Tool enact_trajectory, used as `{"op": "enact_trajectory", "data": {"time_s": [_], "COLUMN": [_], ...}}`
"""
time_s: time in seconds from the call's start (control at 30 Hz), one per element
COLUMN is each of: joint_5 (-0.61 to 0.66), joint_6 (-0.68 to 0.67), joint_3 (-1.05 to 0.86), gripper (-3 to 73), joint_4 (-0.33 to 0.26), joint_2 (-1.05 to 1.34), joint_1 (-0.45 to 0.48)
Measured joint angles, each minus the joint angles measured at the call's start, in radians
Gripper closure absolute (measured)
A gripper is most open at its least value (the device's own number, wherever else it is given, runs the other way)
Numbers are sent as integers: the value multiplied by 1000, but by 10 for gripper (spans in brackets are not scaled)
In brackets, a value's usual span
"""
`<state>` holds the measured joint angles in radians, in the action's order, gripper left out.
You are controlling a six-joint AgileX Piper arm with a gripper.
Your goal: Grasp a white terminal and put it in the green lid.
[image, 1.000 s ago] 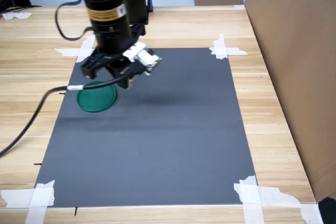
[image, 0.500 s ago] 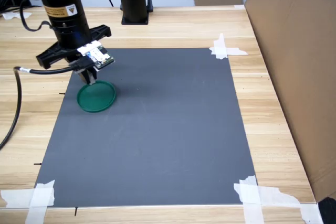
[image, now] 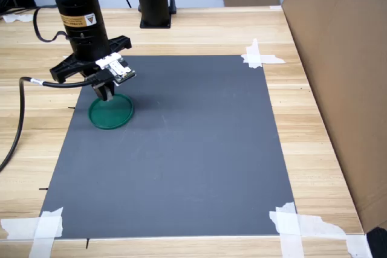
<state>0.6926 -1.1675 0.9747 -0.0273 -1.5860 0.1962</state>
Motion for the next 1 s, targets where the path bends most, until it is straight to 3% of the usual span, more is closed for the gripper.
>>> {"op": "enact_trajectory", "data": {"time_s": [0.07, 0.13, 0.17, 0.2, 0.23, 0.4, 0.77, 0.8, 0.87, 1.0], "joint_5": [9, 12, 11, 9, 9, 20, 23, -4, -93, -148], "joint_6": [0, 1, 2, 4, 6, 50, 71, 116, 192, 209], "joint_3": [0, 0, 0, 0, 0, 0, 0, 0, 0, 0], "gripper": [584, 498, 453, 350, 311, 170, 170, 191, 309, 465], "joint_4": [0, 1, 1, 3, 3, 2, -64, -71, -104, -152], "joint_2": [-17, -40, -40, -40, -40, -40, 0, 14, 69, 131], "joint_1": [0, 0, 0, 0, 0, 0, 0, 0, 0, 0]}}
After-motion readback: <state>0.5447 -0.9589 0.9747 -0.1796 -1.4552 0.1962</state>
